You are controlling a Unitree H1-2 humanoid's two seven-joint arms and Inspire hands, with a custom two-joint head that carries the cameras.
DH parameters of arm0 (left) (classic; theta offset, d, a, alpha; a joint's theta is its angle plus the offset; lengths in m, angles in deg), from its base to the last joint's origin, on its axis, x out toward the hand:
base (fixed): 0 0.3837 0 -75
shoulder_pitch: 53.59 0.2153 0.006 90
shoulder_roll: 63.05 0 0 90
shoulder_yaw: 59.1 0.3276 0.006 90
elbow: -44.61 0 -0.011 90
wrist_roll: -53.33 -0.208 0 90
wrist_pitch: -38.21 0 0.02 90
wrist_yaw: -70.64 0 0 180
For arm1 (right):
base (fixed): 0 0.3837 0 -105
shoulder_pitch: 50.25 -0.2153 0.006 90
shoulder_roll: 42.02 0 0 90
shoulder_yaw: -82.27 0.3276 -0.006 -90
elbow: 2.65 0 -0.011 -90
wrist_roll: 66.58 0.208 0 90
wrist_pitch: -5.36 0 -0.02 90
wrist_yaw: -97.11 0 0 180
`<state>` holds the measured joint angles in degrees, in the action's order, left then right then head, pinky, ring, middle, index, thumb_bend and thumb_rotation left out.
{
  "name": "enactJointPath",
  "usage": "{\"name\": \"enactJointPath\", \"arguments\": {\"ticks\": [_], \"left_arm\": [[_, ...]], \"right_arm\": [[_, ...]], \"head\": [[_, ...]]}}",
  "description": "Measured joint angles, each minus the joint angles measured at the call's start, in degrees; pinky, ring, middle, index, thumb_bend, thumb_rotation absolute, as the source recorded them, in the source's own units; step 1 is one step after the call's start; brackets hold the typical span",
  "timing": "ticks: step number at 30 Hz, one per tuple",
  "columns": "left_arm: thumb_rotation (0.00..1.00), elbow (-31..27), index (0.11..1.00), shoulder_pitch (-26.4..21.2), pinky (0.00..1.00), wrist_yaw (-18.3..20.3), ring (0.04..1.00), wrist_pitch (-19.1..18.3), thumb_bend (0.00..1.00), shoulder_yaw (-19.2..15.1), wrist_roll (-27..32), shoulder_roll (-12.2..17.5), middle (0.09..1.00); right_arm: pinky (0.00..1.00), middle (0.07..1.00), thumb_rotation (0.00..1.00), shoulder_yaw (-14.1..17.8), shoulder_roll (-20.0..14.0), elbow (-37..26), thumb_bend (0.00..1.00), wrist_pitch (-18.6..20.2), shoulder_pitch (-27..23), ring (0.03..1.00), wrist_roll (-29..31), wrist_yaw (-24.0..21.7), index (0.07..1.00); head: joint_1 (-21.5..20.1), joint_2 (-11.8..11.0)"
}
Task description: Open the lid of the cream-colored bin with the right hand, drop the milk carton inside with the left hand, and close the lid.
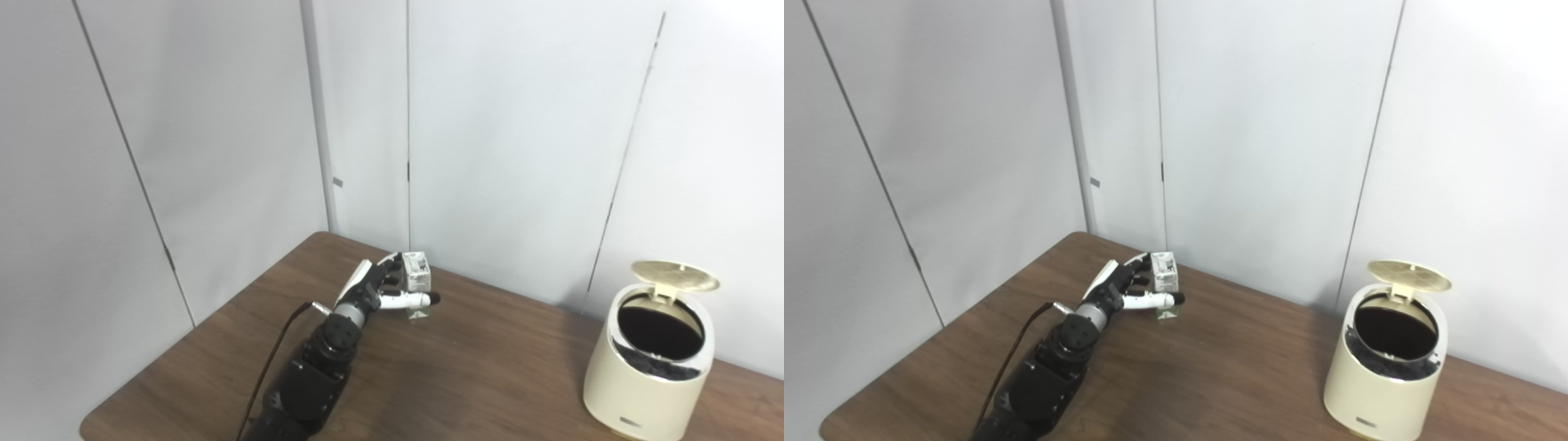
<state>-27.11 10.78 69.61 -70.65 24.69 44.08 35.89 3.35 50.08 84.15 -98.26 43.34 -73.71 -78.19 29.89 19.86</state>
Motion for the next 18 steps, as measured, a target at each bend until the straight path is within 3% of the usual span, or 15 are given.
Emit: {"name": "enactJointPath", "arguments": {"ticks": [5,11,13,18], "left_arm": [[0.36,3.2,0.928,-1.4,0.77,1.1,0.883,2.6,1.0,0.1,0.7,0.3,0.928],[0.31,5.2,0.923,-2.1,0.7,0.4,0.838,4.6,1.0,0.2,0.7,-0.1,0.909],[0.28,6.1,0.915,-2.6,0.73,-0.5,0.838,5.2,0.99,0.4,0.6,-0.1,0.901],[0.15,8.1,0.836,-3.5,0.65,-2.9,0.765,6.5,0.91,-0.5,0.9,-1.2,0.811]], "right_arm": [[0.58,0.702,0.22,0.0,0.1,0.0,0.26,0.0,0.1,0.676,-0.4,0.1,0.662],[0.56,0.697,0.08,0.0,0.3,0.0,0.24,0.1,0.1,0.665,-1.4,0.2,0.659],[0.57,0.698,0.09,0.0,0.5,-0.2,0.24,0.3,0.1,0.669,-1.4,0.2,0.659],[0.58,0.693,0.1,0.0,0.9,-0.3,0.25,0.5,0.0,0.663,-1.5,0.2,0.654]], "head": [[-0.6,-0.2],[-1.1,-0.5],[-1.2,-0.5],[-1.7,-0.6]]}}
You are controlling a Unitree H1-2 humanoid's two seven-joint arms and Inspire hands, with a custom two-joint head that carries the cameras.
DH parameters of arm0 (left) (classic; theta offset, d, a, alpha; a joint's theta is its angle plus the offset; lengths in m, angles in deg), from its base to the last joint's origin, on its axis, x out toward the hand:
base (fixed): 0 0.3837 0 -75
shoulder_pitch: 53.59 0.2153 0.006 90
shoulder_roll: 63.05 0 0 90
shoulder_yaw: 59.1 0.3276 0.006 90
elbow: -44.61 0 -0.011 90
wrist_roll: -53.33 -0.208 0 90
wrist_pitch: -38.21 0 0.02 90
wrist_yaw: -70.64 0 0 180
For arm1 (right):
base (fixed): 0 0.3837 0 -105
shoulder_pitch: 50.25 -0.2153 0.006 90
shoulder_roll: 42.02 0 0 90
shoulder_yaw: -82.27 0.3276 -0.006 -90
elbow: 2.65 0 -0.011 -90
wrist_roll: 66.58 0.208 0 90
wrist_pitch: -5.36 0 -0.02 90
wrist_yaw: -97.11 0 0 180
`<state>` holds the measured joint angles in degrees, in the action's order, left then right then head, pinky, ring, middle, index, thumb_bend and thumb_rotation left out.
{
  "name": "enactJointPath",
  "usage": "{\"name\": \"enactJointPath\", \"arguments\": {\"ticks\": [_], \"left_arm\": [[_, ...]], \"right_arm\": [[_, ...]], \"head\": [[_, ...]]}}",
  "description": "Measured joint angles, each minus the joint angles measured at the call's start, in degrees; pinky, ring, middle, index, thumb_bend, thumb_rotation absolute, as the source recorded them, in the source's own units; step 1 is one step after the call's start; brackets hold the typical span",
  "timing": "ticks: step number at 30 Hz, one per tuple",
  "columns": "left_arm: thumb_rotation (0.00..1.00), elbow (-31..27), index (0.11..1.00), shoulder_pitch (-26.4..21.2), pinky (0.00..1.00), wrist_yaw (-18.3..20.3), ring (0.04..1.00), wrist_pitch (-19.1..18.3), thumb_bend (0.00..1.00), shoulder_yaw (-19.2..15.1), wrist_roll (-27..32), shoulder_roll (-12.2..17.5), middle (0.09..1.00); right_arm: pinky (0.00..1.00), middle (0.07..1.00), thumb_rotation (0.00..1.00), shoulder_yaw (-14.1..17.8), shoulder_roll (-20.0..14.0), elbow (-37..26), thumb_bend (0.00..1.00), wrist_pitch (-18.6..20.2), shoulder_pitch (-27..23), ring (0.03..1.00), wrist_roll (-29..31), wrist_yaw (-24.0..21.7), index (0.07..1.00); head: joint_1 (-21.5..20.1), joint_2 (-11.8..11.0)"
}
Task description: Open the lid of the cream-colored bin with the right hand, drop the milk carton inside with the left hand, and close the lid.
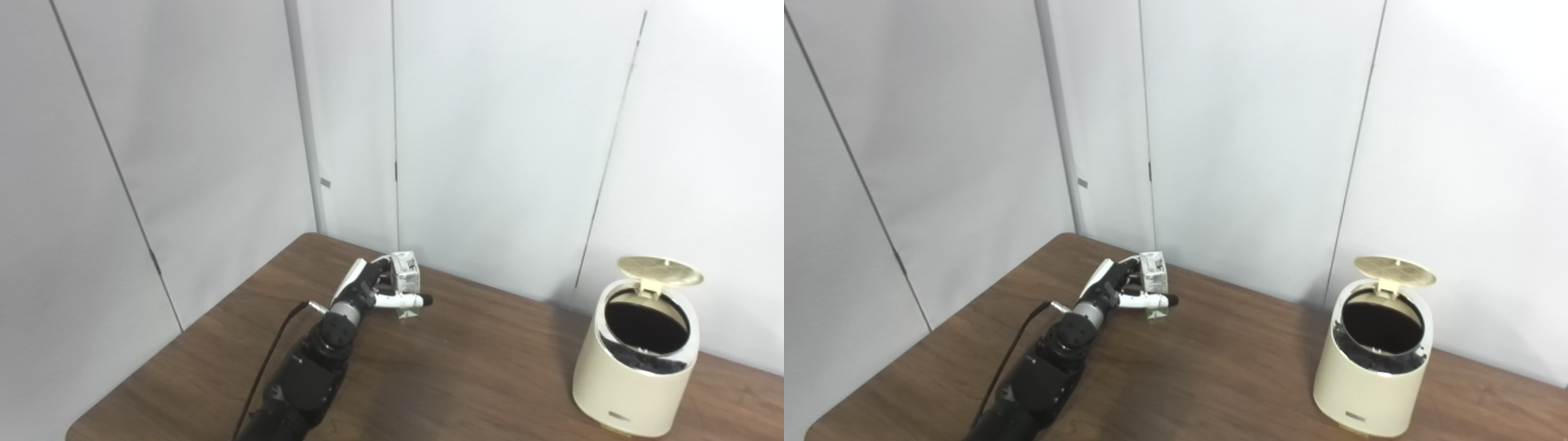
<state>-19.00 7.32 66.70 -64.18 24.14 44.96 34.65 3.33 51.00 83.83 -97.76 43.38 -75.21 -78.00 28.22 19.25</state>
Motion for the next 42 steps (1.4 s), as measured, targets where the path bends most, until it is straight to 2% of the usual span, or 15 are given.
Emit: {"name": "enactJointPath", "arguments": {"ticks": [1,3,5,6,8,11,13,16,25,29,30,34,36,39,42], "left_arm": [[0.1,0.3,0.794,-0.2,0.63,-0.8,0.736,0.1,0.86,-0.9,0.5,-0.7,0.772],[0.07,1.5,0.772,-0.7,0.62,-2.9,0.722,0.2,0.84,-3.3,2.1,-2.6,0.752],[0.01,2.1,0.666,-1.1,0.58,-5.5,0.674,1.2,0.79,-5.6,3.4,-4.3,0.684],[0.03,2.6,0.58,-1.3,0.6,-7.3,0.685,1.9,0.66,-6.8,3.9,-5.2,0.677],[0.04,4.2,0.505,-2.1,0.68,-12.5,0.741,3.5,0.55,-9.6,4.3,-7.7,0.691],[0.04,5.7,0.485,-2.5,0.76,-17.1,0.767,5.6,0.52,-10.9,4.3,-9.5,0.691],[0.04,7.0,0.483,-2.9,0.79,-18.2,0.773,6.7,0.52,-11.7,5.2,-9.8,0.69],[0.05,7.4,0.482,-3.3,0.82,-18.8,0.792,6.8,0.52,-12.5,6.7,-9.9,0.697],[0.04,7.3,0.483,-3.1,0.81,-18.5,0.79,7.2,0.52,-12.4,8.4,-9.8,0.689],[0.04,3.7,0.481,-1.3,0.68,-18.3,0.703,8.2,0.52,-11.7,8.6,-10.4,0.631],[0.02,1.9,0.465,-0.5,0.58,-18.3,0.619,9.0,0.52,-11.3,8.6,-10.9,0.581],[0.0,-7.5,0.473,2.2,0.4,-18.9,0.456,13.8,0.52,-8.3,6.3,-13.6,0.501],[0.0,-11.3,0.478,2.5,0.39,-19.1,0.46,17.1,0.51,-6.8,4.0,-14.5,0.486],[0.0,-15.2,0.481,2.6,0.38,-20.1,0.453,24.2,0.51,-5.2,0.7,-15.2,0.488],[0.0,-18.1,0.47,3.1,0.44,-20.9,0.48,30.4,0.5,-4.2,-3.0,-15.4,0.485]], "right_arm": [[0.58,0.692,0.11,0.0,0.0,0.0,0.25,0.1,0.0,0.662,-0.4,0.0,0.652],[0.58,0.691,0.12,-0.3,0.0,-0.1,0.25,0.6,0.0,0.662,-1.5,0.1,0.652],[0.59,0.69,0.13,-0.3,0.1,-0.2,0.26,1.4,0.0,0.664,-1.9,0.1,0.653],[0.59,0.687,0.15,-0.3,0.1,-0.2,0.26,1.7,-0.1,0.661,-2.0,0.1,0.652],[0.58,0.68,0.17,-0.4,0.1,-0.3,0.26,1.8,-0.1,0.654,-2.0,0.1,0.647],[0.57,0.673,0.2,-0.6,0.1,-0.2,0.27,1.7,-0.3,0.645,-2.0,0.1,0.639],[0.56,0.662,0.16,-0.8,0.1,-0.2,0.42,1.7,-0.3,0.632,-2.1,0.1,0.534],[0.54,0.659,0.15,-0.8,0.1,-0.2,0.47,1.6,-0.4,0.627,-2.3,0.1,0.501],[0.53,0.659,0.15,-1.1,0.0,-0.2,0.48,1.7,-0.4,0.621,-2.3,0.0,0.496],[0.53,0.661,0.15,-1.3,0.0,-0.2,0.48,1.7,-0.3,0.621,-3.0,0.0,0.497],[0.53,0.661,0.15,-1.3,0.0,-0.2,0.48,1.8,-0.3,0.623,-3.1,0.0,0.496],[0.5,0.655,0.15,-1.5,0.6,-0.8,0.48,1.8,0.1,0.608,-2.9,0.0,0.496],[0.48,0.655,0.15,-1.8,1.4,-1.3,0.48,2.1,0.1,0.603,-2.9,0.1,0.497],[0.44,0.649,0.16,-2.7,2.8,-2.1,0.48,3.2,0.1,0.59,-3.8,0.1,0.497],[0.41,0.661,0.15,-3.4,3.9,-2.6,0.48,4.4,-0.1,0.585,-4.7,0.3,0.495]], "head": [[-0.1,-0.1],[-0.1,-0.1],[-0.4,-0.3],[-0.4,-0.3],[-0.4,-0.4],[-0.6,-0.3],[-0.7,-0.3],[-0.7,-0.2],[-1.1,-0.3],[-2.1,0.0],[-3.0,0.2],[-6.8,0.5],[-7.4,0.6],[-11.7,1.4],[-14.3,1.8]]}}
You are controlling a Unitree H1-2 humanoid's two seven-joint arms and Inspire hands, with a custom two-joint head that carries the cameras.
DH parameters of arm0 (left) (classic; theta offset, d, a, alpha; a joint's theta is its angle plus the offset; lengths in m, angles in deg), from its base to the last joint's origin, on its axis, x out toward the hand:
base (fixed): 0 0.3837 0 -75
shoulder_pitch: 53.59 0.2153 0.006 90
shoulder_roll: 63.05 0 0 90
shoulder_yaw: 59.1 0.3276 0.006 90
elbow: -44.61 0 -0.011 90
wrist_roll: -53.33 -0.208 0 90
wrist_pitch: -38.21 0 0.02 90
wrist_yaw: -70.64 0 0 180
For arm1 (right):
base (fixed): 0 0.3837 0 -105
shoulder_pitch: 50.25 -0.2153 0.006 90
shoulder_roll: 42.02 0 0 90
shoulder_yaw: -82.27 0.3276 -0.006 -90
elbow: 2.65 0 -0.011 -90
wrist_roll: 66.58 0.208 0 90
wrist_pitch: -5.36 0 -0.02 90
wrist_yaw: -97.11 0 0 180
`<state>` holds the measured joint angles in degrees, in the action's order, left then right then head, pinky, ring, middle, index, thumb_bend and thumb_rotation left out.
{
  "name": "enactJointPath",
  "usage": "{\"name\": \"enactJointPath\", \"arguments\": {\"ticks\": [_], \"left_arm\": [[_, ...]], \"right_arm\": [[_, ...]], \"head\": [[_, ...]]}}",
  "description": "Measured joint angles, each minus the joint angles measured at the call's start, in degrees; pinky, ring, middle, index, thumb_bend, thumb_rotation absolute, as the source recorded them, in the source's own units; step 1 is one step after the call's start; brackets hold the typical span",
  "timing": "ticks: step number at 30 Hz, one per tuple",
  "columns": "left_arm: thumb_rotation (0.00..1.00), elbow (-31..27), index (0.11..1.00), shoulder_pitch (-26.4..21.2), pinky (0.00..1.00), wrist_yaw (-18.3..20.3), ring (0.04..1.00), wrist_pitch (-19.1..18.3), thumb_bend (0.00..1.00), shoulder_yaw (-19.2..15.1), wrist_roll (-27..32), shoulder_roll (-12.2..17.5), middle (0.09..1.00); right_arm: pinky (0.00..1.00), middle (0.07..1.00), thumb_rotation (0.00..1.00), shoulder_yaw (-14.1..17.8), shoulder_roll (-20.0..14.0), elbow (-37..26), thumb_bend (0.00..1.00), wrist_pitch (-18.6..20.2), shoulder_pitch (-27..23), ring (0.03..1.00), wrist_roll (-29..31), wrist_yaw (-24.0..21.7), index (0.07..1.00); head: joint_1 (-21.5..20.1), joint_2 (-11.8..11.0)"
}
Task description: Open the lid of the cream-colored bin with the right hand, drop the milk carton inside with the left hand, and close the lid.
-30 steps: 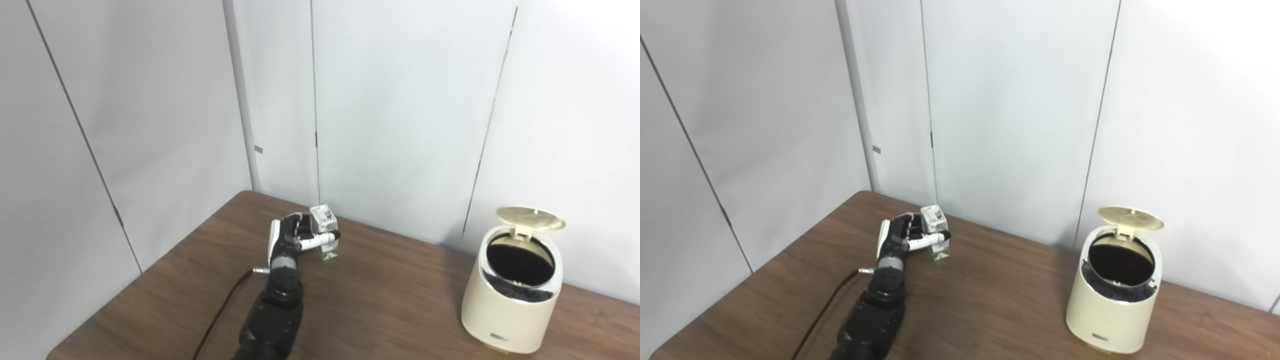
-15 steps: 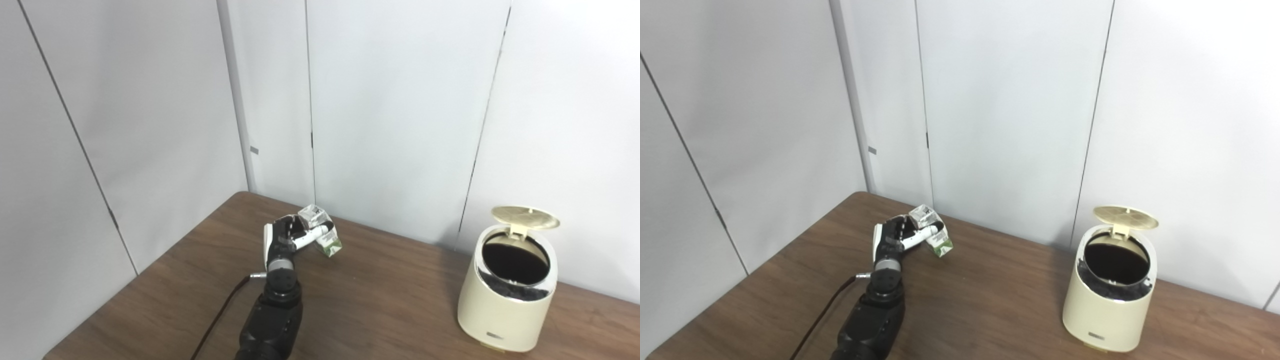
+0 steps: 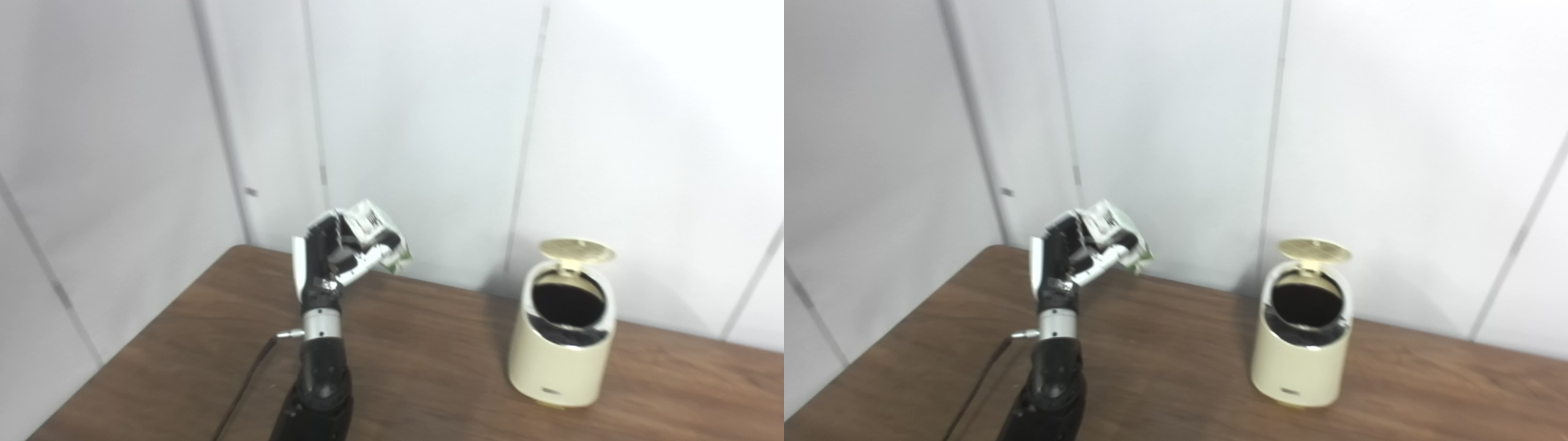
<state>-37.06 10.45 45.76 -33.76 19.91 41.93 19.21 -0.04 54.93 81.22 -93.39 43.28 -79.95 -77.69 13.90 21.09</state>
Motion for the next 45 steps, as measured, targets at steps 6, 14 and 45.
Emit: {"name": "enactJointPath", "arguments": {"ticks": [6,14,45], "left_arm": [[0.0,-5.6,0.478,2.4,0.47,1.5,0.482,3.6,0.5,1.4,-1.8,-0.1,0.479],[0.0,-12.4,0.494,2.2,0.51,5.2,0.485,3.6,0.5,3.5,-1.5,-1.3,0.458],[0.0,4.0,0.481,-1.5,0.96,6.9,0.547,7.0,0.52,13.0,-1.3,-6.2,0.483]], "right_arm": [[0.53,0.693,0.14,-1.7,1.9,-0.9,0.48,1.5,0.0,0.669,-2.3,0.1,0.494],[0.54,0.676,0.14,-2.3,2.7,-0.8,0.48,1.4,-0.3,0.655,-3.6,1.6,0.494],[0.4,0.651,0.13,-6.4,6.6,-1.0,0.48,2.1,-1.1,0.523,-7.3,6.0,0.495]], "head": [[-2.4,0.3],[-5.5,0.4],[-12.7,0.6]]}}
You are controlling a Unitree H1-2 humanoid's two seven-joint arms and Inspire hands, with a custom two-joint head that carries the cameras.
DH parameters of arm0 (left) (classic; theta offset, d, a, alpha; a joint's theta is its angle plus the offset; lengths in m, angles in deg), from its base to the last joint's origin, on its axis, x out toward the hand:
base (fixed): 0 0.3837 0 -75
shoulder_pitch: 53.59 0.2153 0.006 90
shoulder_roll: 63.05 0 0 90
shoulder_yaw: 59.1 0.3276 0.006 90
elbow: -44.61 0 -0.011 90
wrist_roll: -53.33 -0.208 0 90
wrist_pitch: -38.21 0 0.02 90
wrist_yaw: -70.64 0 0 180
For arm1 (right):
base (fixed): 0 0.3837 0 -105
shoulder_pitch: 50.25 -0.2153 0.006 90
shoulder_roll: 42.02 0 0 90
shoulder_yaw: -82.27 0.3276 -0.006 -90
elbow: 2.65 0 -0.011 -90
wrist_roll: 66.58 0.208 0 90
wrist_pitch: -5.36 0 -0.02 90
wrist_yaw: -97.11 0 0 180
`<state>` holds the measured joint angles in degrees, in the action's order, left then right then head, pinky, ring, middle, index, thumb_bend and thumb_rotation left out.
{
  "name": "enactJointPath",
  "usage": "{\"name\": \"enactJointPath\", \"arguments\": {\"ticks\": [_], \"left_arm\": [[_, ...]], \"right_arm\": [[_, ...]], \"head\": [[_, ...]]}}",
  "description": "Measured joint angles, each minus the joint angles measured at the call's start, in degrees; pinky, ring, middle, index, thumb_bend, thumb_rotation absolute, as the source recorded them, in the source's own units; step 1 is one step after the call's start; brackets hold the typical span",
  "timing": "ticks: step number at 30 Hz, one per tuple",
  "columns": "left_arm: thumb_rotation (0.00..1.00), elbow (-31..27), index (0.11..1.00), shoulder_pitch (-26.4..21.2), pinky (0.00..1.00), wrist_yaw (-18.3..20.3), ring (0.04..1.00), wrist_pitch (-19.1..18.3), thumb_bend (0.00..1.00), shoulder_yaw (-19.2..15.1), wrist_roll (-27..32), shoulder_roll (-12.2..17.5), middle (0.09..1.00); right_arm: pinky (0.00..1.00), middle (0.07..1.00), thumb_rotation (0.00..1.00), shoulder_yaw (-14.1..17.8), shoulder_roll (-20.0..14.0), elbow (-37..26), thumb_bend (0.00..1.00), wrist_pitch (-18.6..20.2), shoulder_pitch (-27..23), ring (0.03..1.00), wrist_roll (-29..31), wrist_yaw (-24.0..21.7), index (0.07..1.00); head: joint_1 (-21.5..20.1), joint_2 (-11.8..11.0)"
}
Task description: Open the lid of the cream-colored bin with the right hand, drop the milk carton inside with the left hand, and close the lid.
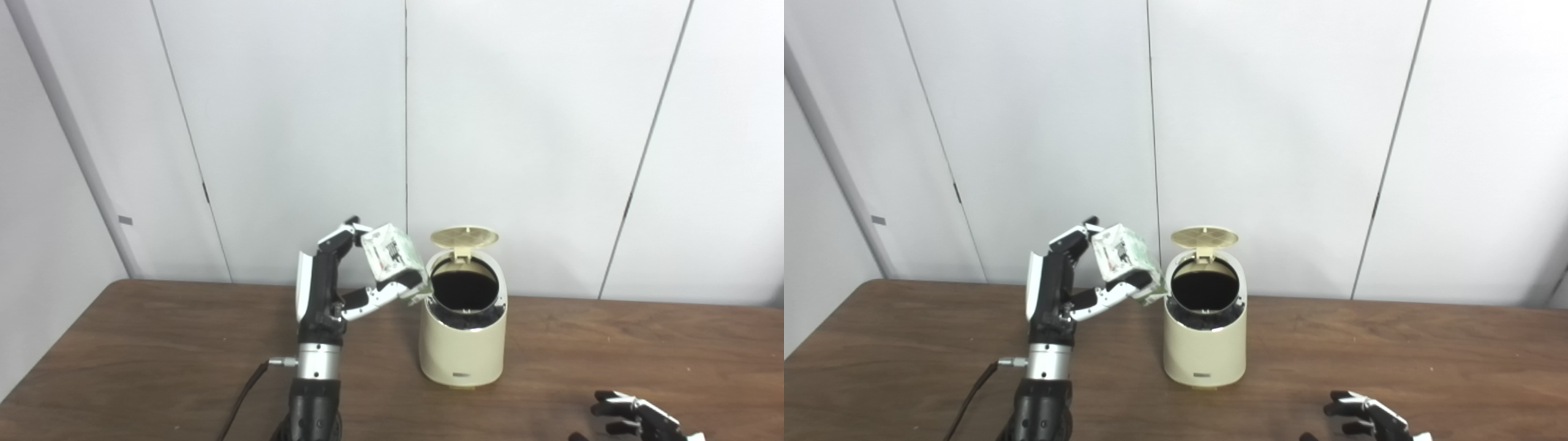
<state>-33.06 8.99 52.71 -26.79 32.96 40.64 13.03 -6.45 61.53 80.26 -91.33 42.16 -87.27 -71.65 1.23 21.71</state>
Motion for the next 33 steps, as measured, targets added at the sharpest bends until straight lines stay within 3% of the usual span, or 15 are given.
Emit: {"name": "enactJointPath", "arguments": {"ticks": [1,3,7,10,13,16,17,18,21,28,32,33], "left_arm": [[0.0,0.4,0.482,-0.2,0.98,0.0,0.561,0.0,0.52,-0.1,0.8,-0.2,0.482],[0.0,1.6,0.485,-0.8,0.99,0.0,0.586,0.0,0.52,-0.5,1.8,-0.9,0.479],[0.0,4.1,0.494,-1.4,0.97,-1.1,0.572,0.1,0.52,-0.7,2.0,-2.0,0.47],[0.0,7.2,0.492,-2.2,0.97,-2.6,0.584,0.1,0.52,-0.2,1.9,-2.6,0.473],[0.0,9.3,0.493,-3.0,0.93,-4.0,0.545,0.1,0.52,0.5,2.0,-2.8,0.472],[0.0,10.4,0.497,-3.9,0.92,-5.0,0.521,0.1,0.52,1.4,2.1,-3.0,0.467],[0.0,10.7,0.498,-4.2,0.94,-5.2,0.518,0.1,0.52,1.6,2.2,-3.0,0.466],[0.0,11.4,0.499,-4.7,0.94,-5.5,0.51,0.1,0.52,1.8,2.4,-3.0,0.463],[0.0,12.8,0.5,-5.4,0.95,-6.6,0.511,0.1,0.52,2.2,3.3,-3.1,0.46],[0.0,15.8,0.49,-6.4,0.92,-8.4,0.523,0.1,0.52,2.8,3.7,-3.7,0.468],[0.0,16.7,0.488,-7.0,0.9,-8.9,0.528,0.1,0.52,3.0,3.7,-3.7,0.47],[0.0,17.0,0.485,-7.2,0.9,-9.0,0.534,0.1,0.52,3.0,3.7,-3.7,0.475]], "right_arm": [[0.27,0.599,0.13,-0.1,0.3,0.0,0.48,0.1,0.0,0.39,0.0,0.0,0.495],[0.16,0.56,0.13,-0.4,0.7,0.0,0.48,0.5,0.0,0.27,-0.2,0.0,0.495],[0.16,0.576,0.13,-0.7,1.2,0.0,0.48,0.9,-0.1,0.263,-1.3,0.3,0.495],[0.11,0.444,0.13,-0.8,1.9,0.0,0.48,1.3,-0.1,0.162,-1.4,0.4,0.496],[0.13,0.474,0.14,-1.3,2.3,-0.1,0.48,1.9,-0.1,0.222,-1.6,0.4,0.496],[0.11,0.401,0.14,-1.6,2.3,0.0,0.48,2.0,-0.1,0.186,-2.2,0.5,0.496],[0.13,0.416,0.14,-1.7,2.3,0.0,0.48,2.1,-0.1,0.22,-2.6,0.6,0.496],[0.2,0.487,0.14,-1.8,2.4,-0.1,0.48,2.1,-0.1,0.337,-2.9,0.7,0.496],[0.35,0.619,0.14,-2.3,2.6,-0.1,0.48,2.1,-0.1,0.501,-3.7,0.8,0.496],[0.56,0.712,0.14,-3.0,2.9,-0.3,0.48,2.7,0.1,0.665,-4.9,0.9,0.496],[0.44,0.677,0.14,-3.3,3.3,-0.3,0.48,3.2,0.2,0.578,-5.2,0.9,0.496],[0.46,0.683,0.14,-3.3,3.3,-0.3,0.48,3.2,0.2,0.59,-5.1,0.9,0.496]], "head": [[-0.4,0.0],[-0.8,0.1],[-1.2,0.0],[-1.7,0.0],[-2.0,0.2],[-2.5,0.4],[-2.7,0.5],[-2.7,0.5],[-3.3,0.7],[-3.7,1.0],[-4.0,1.1],[-4.0,1.1]]}}
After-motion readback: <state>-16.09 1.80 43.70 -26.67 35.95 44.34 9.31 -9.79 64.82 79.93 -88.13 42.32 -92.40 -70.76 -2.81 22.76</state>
